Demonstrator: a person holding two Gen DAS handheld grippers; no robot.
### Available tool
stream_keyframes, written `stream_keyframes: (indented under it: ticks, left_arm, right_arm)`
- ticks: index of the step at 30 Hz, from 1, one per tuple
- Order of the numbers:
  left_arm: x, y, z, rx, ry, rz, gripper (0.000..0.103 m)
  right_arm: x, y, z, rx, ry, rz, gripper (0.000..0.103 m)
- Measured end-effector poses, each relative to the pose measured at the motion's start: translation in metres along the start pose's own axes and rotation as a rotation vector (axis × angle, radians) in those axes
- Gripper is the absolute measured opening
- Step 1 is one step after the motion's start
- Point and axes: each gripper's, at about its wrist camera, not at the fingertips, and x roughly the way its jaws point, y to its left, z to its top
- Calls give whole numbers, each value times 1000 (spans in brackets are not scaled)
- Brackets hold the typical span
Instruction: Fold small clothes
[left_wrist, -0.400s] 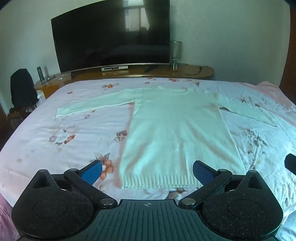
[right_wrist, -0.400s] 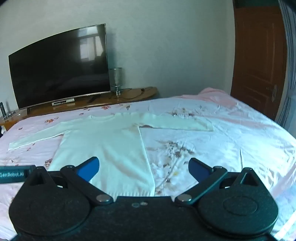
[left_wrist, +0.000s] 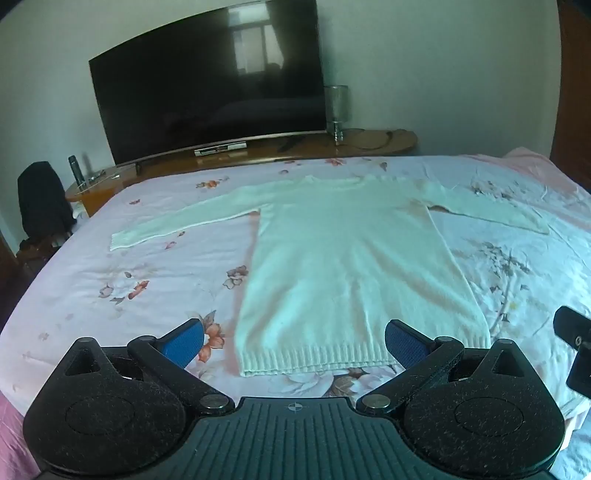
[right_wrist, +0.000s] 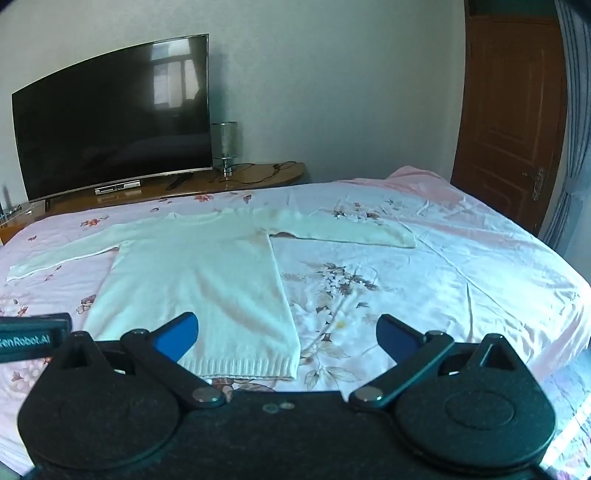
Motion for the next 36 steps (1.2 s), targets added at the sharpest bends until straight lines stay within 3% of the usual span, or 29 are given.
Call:
stream_keyframes:
  ticks: [36]
  left_arm:
    - [19,-5,12,-13,27,-9,103]
  right_arm:
    - [13,6,13,-31,-17,-30,103]
